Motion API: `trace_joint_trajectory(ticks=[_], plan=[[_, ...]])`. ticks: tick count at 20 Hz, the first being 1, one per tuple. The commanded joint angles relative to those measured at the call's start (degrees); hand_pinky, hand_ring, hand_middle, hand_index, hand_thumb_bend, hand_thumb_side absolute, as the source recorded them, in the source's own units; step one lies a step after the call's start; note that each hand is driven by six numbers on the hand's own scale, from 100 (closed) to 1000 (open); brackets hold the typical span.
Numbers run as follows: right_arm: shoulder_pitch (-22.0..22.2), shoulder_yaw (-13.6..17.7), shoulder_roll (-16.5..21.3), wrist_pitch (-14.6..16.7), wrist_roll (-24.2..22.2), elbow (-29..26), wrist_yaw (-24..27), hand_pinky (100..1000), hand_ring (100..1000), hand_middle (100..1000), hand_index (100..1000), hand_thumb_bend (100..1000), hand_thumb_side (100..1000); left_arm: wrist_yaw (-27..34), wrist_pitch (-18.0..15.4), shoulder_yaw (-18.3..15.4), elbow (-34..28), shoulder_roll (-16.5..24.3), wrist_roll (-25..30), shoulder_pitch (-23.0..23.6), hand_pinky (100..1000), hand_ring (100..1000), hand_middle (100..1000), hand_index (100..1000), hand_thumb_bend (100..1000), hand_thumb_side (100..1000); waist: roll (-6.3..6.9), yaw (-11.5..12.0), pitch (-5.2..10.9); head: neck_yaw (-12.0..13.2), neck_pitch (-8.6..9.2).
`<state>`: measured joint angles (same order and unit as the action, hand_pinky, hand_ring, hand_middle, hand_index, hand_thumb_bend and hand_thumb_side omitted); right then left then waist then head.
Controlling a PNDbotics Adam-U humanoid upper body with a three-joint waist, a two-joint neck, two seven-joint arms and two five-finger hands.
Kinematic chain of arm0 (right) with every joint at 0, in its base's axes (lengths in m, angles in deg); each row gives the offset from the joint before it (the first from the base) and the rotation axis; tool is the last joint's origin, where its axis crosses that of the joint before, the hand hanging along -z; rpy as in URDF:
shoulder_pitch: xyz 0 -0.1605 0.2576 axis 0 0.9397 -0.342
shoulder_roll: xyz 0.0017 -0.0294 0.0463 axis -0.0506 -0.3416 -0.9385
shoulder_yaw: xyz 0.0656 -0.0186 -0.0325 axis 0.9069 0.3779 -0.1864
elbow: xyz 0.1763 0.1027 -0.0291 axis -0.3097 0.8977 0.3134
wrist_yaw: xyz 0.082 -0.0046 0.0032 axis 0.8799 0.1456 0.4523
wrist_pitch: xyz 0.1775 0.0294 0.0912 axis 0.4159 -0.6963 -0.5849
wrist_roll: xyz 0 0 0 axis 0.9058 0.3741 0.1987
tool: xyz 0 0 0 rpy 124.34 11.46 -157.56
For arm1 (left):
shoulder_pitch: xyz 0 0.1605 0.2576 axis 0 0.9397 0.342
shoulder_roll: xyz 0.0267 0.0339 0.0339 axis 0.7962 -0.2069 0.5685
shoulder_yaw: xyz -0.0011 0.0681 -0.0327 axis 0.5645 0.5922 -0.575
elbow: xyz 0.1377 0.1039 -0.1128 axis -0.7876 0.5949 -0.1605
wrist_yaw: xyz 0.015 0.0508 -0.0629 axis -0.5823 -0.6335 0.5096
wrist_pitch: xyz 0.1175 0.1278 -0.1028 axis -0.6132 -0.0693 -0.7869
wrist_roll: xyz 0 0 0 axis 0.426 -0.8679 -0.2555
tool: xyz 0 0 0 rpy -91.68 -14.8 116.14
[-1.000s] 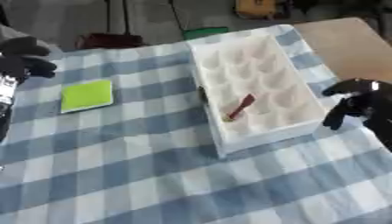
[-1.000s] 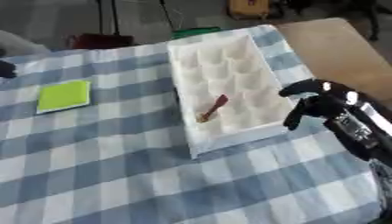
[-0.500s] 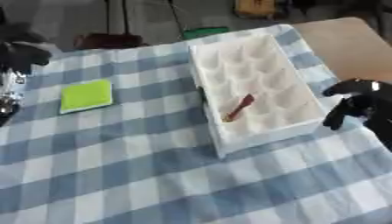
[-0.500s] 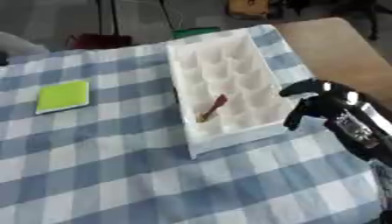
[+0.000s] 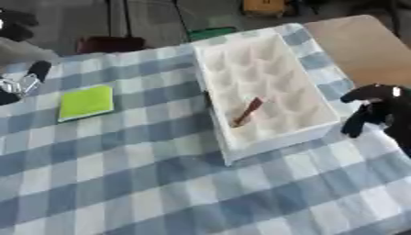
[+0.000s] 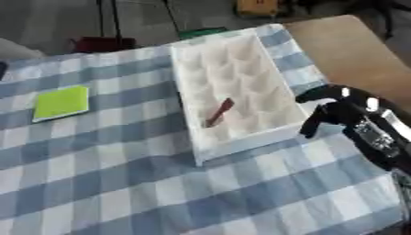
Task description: Pick up objects on the table and place them in the box.
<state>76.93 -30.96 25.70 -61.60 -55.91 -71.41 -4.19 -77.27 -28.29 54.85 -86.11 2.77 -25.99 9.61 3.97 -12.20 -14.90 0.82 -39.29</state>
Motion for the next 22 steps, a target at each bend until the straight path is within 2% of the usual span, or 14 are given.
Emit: trace_joint_trajectory(ticks=[1, 4, 5, 6, 7, 10, 16, 19, 22], plan=[[-0.8, -0.2, 1.4, 0.1, -0.4, -0.9, -0.1, 565, 496, 759, 814, 100, 741, -4.4, -2.1, 1.3, 5.6, 4.0, 0.2, -3.4, 756, 757, 785, 912, 393, 366, 0.16, -0.4, 0.97, 0.4, 0.21], [-0.9, -0.4, 1.5, 0.1, -0.7, -0.9, -0.1, 565, 496, 759, 814, 100, 740, -9.0, -4.3, 3.0, 12.7, 4.1, 1.1, -7.2, 758, 759, 786, 911, 395, 390, 0.34, -1.0, 1.0, 0.6, 0.26], [-0.9, -0.5, 1.6, 0.1, -0.8, -0.9, -0.1, 565, 496, 760, 814, 100, 740, -10.1, -4.9, 3.5, 15.0, 3.9, 1.5, -8.2, 761, 765, 791, 911, 379, 491, 0.37, -1.3, 0.99, 0.7, 0.3], [-1.0, -0.6, 1.6, 0.1, -0.9, -0.9, 0.0, 565, 496, 760, 814, 100, 740, -11.3, -5.6, 4.0, 17.7, 3.5, 2.4, -9.4, 761, 765, 791, 911, 379, 491, 0.4, -1.6, 0.99, 0.8, 0.34], [-1.1, -0.7, 1.6, 0.1, -1.0, -0.9, 0.0, 565, 496, 760, 814, 100, 741, -12.5, -6.2, 4.5, 20.4, 3.2, 3.4, -10.5, 766, 771, 799, 912, 383, 544, 0.45, -1.9, 0.98, 1.0, 0.37], [-1.2, -0.9, 1.5, 0.1, -1.3, -0.9, 0.1, 565, 496, 760, 814, 100, 741, -16.1, -7.8, 4.9, 26.1, 2.2, 5.4, -13.0, 772, 778, 806, 914, 400, 572, 0.53, -2.5, 0.91, 1.3, 0.54], [-1.2, -0.9, 1.3, 0.3, -1.5, -0.9, -0.2, 565, 495, 760, 814, 100, 744, -22.3, -9.9, 5.2, 31.3, 0.7, 5.8, -14.2, 783, 789, 817, 904, 424, 634, 0.51, -3.2, 0.41, 1.4, 0.66], [-1.3, -1.0, 1.2, 0.4, -1.6, -0.9, -0.4, 565, 494, 760, 814, 100, 746, -24.6, -10.5, 5.5, 32.6, -0.2, 6.0, -13.9, 786, 793, 819, 896, 412, 714, 0.51, -3.4, 0.09, 1.4, 0.71], [-1.4, -1.0, 1.0, 0.5, -1.7, -0.9, -0.5, 565, 494, 760, 814, 100, 747, -25.8, -10.5, 5.7, 34.1, -1.3, 6.0, -13.9, 784, 787, 810, 890, 407, 722, 0.38, -3.5, -0.29, 1.3, 0.82]])
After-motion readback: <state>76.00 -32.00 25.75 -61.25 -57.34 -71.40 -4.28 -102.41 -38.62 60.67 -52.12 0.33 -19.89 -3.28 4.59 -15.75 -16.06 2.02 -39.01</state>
